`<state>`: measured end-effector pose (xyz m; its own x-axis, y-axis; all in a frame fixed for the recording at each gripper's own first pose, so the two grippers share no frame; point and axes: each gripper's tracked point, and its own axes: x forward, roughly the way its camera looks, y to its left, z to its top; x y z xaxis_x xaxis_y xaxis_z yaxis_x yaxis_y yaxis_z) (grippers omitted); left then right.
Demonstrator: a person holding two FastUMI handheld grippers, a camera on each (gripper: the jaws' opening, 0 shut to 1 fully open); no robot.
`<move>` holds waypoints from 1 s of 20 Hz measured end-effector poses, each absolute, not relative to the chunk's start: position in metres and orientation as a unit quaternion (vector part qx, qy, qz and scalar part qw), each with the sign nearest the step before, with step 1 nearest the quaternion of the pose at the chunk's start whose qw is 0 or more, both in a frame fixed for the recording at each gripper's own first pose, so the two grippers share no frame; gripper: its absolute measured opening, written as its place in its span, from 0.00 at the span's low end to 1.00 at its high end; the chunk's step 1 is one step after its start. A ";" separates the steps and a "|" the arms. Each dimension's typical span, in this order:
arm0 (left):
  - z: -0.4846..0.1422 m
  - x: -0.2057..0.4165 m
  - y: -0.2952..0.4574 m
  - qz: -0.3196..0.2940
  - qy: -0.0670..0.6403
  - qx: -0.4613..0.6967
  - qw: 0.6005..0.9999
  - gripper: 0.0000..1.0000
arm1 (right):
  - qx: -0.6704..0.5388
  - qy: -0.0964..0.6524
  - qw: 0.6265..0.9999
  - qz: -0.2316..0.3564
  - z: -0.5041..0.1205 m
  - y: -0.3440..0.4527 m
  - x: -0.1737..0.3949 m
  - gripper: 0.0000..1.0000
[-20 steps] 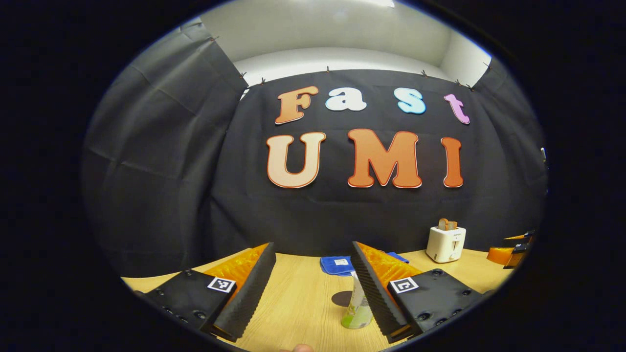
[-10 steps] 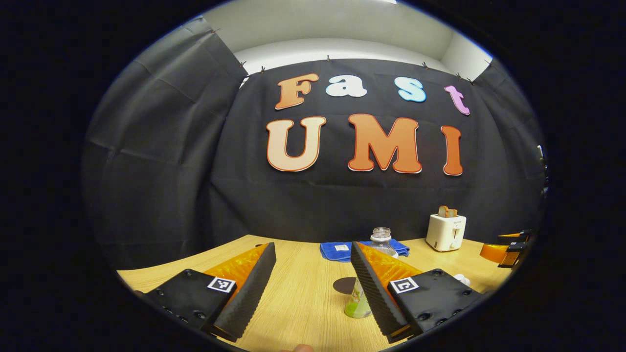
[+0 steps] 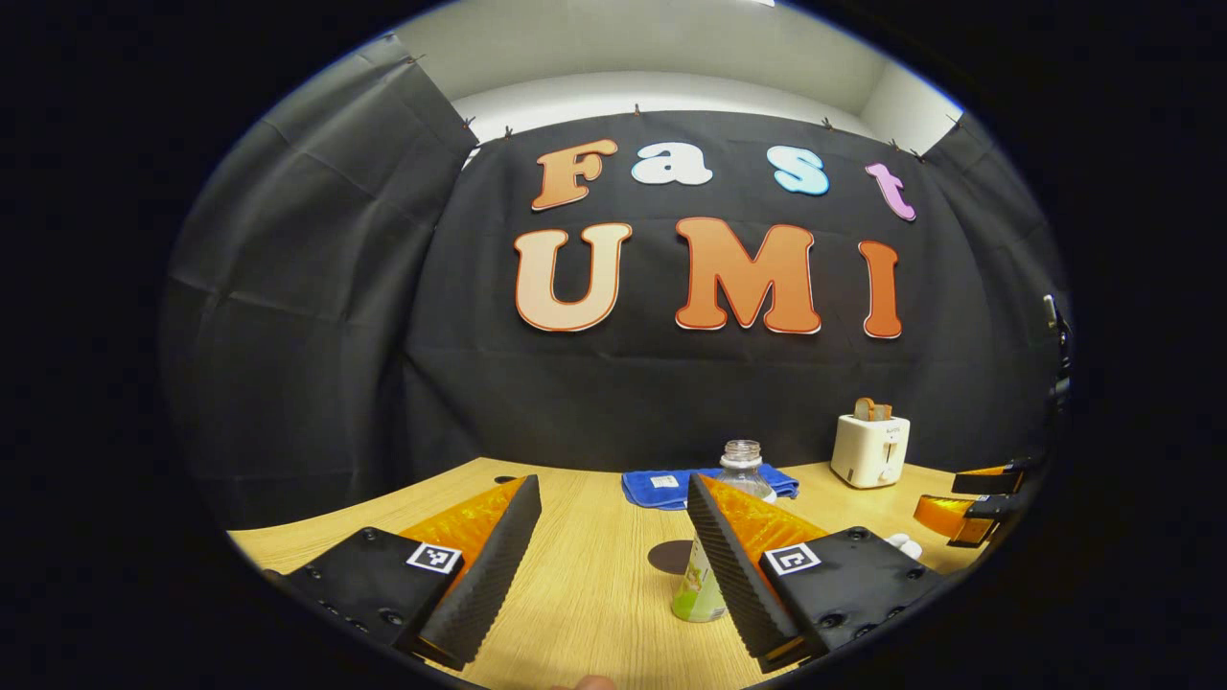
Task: Open the teacup lid with one hand, grasp the water bottle and pour water into the teacup with the other hand; after pouring, place the water bottle on the coaster and then close the teacup lid.
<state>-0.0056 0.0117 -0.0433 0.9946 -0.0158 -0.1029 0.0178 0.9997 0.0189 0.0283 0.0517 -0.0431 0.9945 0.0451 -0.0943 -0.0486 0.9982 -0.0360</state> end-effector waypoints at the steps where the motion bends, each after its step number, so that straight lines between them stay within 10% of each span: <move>1: -0.043 -0.004 0.011 -0.010 0.051 0.010 0.999 0.99 | -0.021 0.050 0.998 0.029 -0.045 0.058 0.030 0.98; 10: -0.049 -0.003 0.018 -0.004 0.058 0.015 0.998 0.99 | -0.037 0.088 0.995 0.040 -0.073 0.072 0.043 0.99; 20: -0.053 -0.002 0.019 -0.002 0.063 0.025 0.998 0.99 | -0.071 0.120 0.988 0.069 -0.093 0.089 0.044 0.68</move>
